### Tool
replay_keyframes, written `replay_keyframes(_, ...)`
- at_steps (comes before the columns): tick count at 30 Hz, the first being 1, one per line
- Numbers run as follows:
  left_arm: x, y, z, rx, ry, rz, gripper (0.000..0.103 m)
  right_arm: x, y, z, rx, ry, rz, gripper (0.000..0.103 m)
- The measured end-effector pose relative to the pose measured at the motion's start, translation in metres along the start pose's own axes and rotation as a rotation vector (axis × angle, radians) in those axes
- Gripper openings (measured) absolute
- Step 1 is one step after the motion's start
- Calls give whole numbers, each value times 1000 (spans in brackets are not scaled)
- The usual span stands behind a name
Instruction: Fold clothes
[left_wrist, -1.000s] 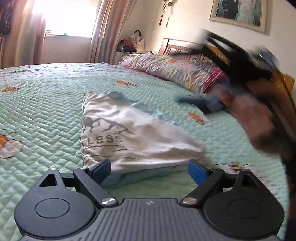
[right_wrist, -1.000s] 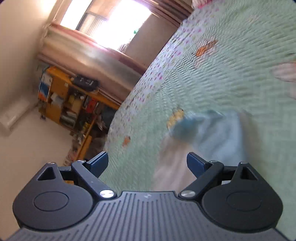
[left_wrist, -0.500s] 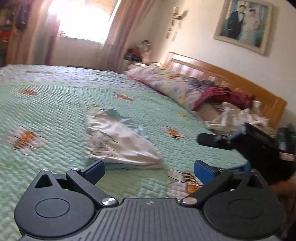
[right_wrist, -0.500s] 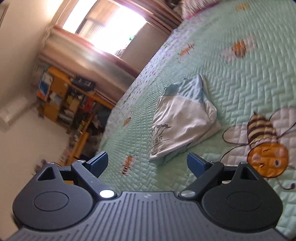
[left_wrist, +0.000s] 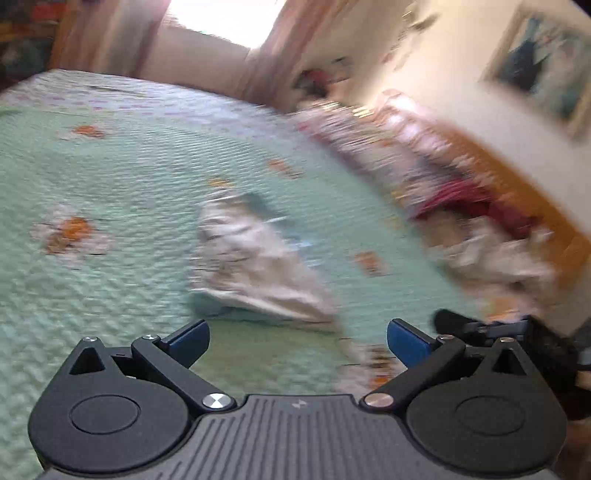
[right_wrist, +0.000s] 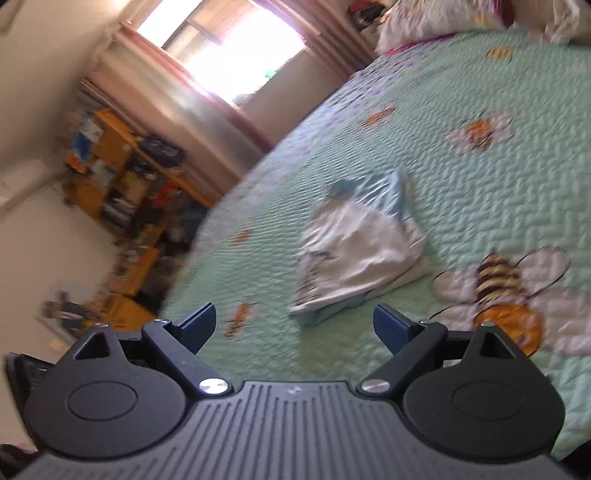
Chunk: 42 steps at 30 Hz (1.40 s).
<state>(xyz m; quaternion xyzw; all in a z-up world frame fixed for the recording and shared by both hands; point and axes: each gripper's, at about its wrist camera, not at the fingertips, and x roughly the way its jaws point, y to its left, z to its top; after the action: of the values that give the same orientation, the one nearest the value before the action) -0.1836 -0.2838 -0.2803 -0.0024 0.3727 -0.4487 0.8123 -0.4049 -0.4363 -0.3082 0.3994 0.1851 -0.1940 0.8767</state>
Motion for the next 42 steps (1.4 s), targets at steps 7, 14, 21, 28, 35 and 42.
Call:
replay_keyframes(7,8,-44,30,123,-30,261,102,35,53,27,-114,59,-364,92)
replay_keyframes(14,4,-60,55,209,-55,399,102,59,79,33,-176,66,-454,92)
replay_keyframes(21,14,-61,65,204,-46,440,102,70,90,41,-226,65,-509,92)
replay_keyframes(28,41,-58,76,218,-10,466,102,89,87,50,-261,90,-534,92)
replay_keyframes(35,83,-51,82,234,72,453,102,123,69,60,-283,169,-563,92)
replay_keyframes(42,119,-42,81,236,125,435,102,157,49,66,-295,218,-571,92)
